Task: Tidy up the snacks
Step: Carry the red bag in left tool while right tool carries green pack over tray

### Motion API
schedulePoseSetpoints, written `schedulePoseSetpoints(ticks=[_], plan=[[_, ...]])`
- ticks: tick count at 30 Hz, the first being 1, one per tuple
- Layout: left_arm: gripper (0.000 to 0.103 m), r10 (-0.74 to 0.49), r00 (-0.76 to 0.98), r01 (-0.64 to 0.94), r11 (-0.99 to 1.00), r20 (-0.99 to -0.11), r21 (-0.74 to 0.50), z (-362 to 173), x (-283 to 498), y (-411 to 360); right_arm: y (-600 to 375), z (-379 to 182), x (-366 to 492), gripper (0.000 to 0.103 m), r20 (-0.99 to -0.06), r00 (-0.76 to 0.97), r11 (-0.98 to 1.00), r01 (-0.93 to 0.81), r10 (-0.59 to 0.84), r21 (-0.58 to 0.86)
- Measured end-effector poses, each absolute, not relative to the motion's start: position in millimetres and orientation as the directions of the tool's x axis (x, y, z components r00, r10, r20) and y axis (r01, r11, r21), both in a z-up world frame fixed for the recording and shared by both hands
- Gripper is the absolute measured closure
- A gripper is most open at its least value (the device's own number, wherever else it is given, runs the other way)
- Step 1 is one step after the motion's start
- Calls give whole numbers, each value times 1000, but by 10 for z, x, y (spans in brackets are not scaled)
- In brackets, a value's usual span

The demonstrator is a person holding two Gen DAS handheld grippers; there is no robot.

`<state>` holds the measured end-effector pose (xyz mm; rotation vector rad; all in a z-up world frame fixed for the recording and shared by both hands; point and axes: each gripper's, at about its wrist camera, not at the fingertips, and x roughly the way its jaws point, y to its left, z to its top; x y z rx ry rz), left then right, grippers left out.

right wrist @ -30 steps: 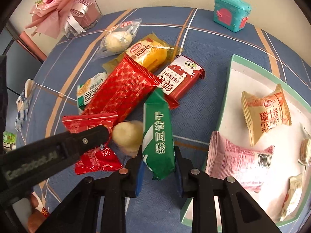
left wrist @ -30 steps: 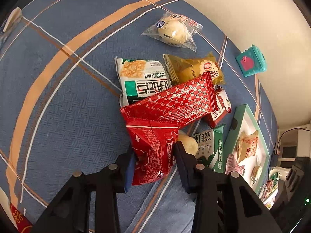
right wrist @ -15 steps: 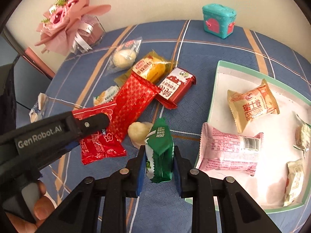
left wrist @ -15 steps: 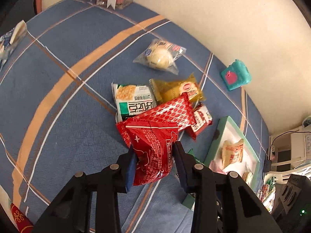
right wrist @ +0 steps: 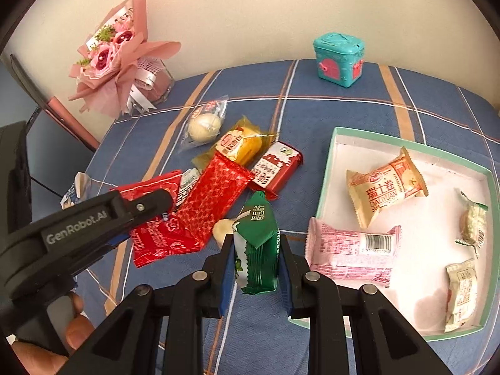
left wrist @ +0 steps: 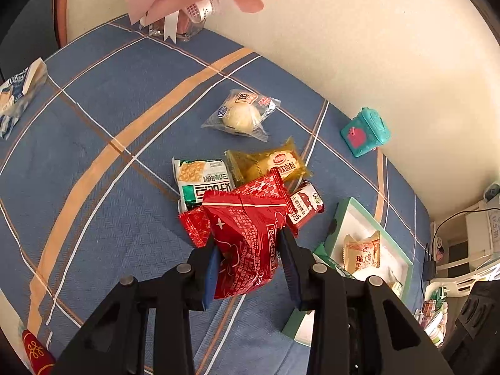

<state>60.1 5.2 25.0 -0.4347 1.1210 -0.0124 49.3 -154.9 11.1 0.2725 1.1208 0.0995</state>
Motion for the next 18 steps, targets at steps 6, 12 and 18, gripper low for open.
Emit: schedulePoseSetpoints(ticks=[6,12,18], plan=[[65,-218,442,-172,932,-870,-320,257,598,-133,-1768,110,498,76,-871,445,954,104,208,281],[65,-228,442,-83,953,-868,-292,292,562,-496,-2299,147,438,76,-867,476,928,237,149,289],[65,-264,430,41,961,-863,-274,310,542,-985,-2867,145,337,76,-873,482,880,381,72,283]])
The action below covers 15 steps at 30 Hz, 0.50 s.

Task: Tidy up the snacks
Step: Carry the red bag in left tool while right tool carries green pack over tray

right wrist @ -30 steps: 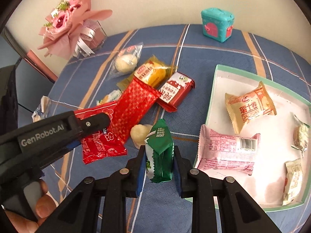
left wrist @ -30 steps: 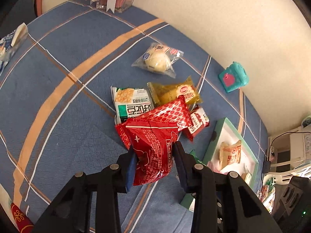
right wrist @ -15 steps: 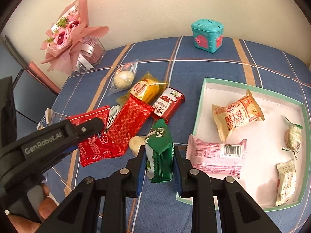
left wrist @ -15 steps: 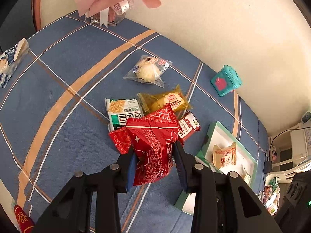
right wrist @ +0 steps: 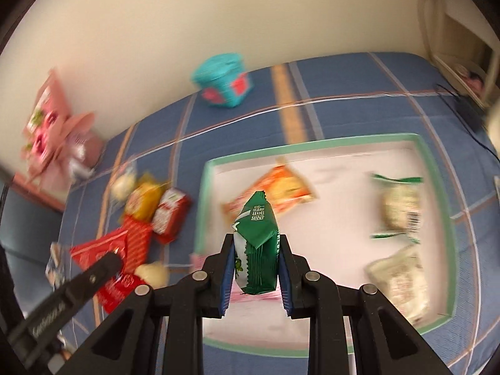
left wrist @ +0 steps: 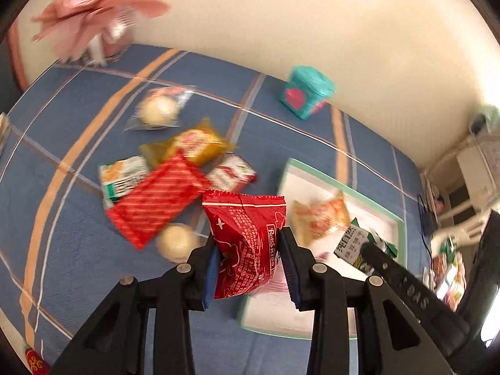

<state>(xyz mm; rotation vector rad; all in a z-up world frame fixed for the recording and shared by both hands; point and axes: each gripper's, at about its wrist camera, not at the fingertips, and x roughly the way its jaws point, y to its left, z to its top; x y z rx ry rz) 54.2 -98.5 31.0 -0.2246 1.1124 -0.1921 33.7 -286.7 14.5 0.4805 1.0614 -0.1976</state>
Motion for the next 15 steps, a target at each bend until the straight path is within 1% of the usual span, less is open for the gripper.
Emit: schedulePoseSetpoints(ticks=[8,15], plan=[[65,-327,380,219,941,-865,-259,245,535,-1683,-3472,169,170,76,-878,478,812,520,-20,264],[64,-345,345,309,920,-873,-241,110,585,-2087,-3700,158,158,76,-881,469,791,561,-61,244]])
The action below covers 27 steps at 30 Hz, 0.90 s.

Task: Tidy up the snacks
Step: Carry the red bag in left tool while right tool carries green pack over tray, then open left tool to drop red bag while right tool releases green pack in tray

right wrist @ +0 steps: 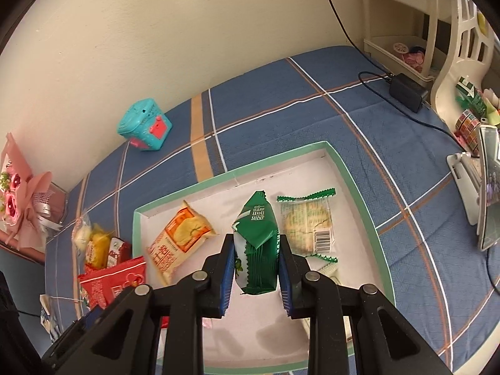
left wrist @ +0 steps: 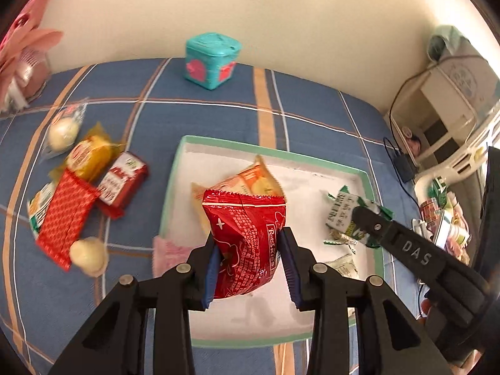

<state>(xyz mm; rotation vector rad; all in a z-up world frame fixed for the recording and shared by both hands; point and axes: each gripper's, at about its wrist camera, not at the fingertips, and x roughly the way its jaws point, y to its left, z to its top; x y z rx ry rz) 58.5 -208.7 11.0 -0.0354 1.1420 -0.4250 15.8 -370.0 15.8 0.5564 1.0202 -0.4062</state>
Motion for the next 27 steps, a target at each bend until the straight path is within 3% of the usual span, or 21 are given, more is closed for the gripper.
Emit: schedulePoseSetpoints(ticks=[27], plan=[[64,-351,285,330,910,-892,-252,-266,910,-2465,-3872,-197,374,75,-907,419,783,576,-33,237]])
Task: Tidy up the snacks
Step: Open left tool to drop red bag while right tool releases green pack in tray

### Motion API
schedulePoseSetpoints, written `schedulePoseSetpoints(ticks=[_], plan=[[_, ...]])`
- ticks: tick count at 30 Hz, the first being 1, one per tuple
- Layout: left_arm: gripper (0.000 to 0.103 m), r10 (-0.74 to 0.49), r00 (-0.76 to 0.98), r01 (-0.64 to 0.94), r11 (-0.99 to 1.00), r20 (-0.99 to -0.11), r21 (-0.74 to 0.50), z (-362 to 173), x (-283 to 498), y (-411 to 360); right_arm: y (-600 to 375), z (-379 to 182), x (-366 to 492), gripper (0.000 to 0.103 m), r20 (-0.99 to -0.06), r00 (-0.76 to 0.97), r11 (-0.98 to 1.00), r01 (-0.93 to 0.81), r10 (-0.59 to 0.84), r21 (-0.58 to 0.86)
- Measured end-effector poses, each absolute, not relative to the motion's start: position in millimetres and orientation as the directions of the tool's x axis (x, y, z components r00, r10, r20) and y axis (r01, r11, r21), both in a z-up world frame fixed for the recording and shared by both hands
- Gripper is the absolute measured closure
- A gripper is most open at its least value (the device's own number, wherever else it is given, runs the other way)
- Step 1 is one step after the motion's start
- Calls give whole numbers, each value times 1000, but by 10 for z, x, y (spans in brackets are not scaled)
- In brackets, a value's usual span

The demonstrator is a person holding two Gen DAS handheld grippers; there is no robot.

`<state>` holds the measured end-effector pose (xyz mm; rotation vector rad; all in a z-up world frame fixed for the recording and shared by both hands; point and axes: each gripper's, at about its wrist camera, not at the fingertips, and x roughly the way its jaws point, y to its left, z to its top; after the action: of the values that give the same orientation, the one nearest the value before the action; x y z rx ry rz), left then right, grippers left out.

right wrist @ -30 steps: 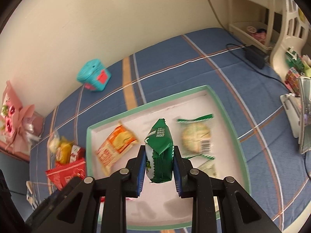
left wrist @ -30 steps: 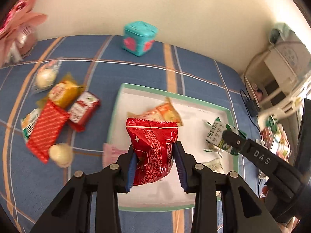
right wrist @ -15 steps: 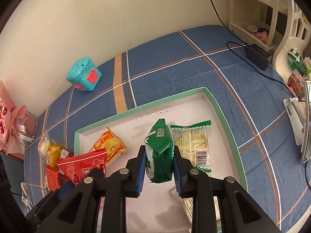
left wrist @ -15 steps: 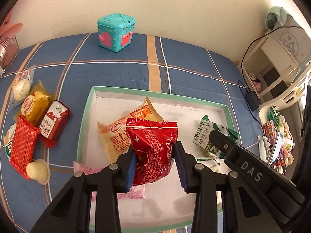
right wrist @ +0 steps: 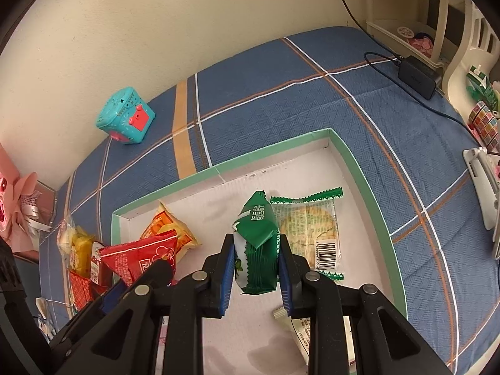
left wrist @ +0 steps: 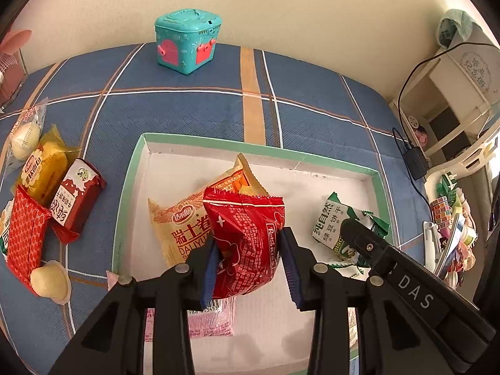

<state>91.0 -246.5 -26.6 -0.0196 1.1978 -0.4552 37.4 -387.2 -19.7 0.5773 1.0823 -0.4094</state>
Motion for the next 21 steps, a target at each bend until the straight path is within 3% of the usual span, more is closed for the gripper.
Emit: schedulePoseSetpoints(ticks=[9,13,17,21], plan=[[63,-357,277,334,906,-892,-259,-227,907,-2448,-3860,-135,372,75,-907,419,792,566,-36,230],[55,-355,277,327,909,-893,-259,-186,901,-2411,-3870,-102,357,67,-906,420,790,571,-48,223],[53,-366,277,327,905,-888,-271,-113,891,-2358,-3898,-49,318,50,-907,415,783,585,-66,211],[51,-368,282,332,904,-886,-270,-22,872,-2314,-3897,37,292,48,-903,425,784,582,-65,218]])
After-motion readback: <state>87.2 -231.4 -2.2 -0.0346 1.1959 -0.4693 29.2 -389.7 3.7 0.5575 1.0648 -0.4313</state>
